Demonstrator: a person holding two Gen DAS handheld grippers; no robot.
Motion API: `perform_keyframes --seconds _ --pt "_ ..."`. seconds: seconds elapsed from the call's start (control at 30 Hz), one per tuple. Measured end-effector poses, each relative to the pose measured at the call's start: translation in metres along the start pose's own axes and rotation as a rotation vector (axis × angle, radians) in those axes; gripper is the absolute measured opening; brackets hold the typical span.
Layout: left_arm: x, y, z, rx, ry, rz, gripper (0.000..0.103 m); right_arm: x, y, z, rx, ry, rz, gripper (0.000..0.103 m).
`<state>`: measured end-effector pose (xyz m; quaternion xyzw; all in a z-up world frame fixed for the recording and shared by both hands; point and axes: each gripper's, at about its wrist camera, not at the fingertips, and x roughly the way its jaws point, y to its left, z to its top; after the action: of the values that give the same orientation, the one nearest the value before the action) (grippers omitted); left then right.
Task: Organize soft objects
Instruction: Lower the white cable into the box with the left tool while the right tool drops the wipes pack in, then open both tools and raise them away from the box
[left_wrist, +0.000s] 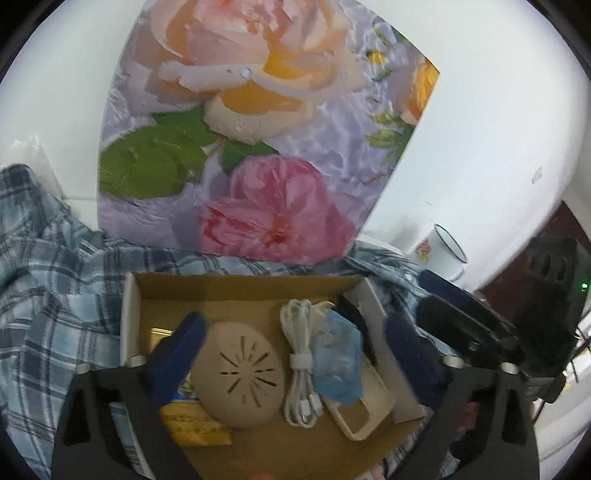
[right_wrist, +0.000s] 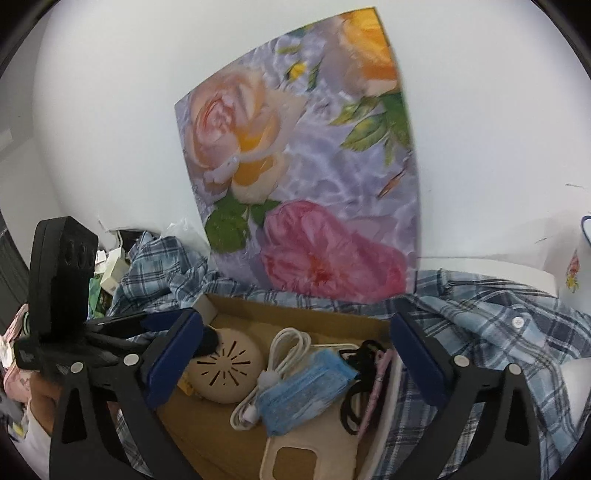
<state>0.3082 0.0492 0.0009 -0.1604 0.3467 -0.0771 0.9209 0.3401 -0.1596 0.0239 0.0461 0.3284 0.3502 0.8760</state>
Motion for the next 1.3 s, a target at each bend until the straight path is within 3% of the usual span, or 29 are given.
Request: perform_keyframes --seconds 0.23,0.5,1.0,1.3 --pt "-0.005 -0.012 0.0 0.116 -0.037 0.086 0.103 -0.003 0.002 0.002 -0.014 0.003 -0.002 0.102" --pt "-0.014 -0.011 0.004 0.13 -0.046 0.121 0.103 -0.006 0.015 0.006 -0.062 0.005 -0.024 0.102" --pt "-0.052 -0.038 0.009 0.196 -0.115 0.094 0.103 -0.038 0.026 0.022 -0.085 -0.064 -0.02 0.102" --pt "-0.089 -0.056 0.016 0.241 -0.18 0.072 0.103 -0.08 0.044 0.037 -0.133 -0.145 -0.021 0.102"
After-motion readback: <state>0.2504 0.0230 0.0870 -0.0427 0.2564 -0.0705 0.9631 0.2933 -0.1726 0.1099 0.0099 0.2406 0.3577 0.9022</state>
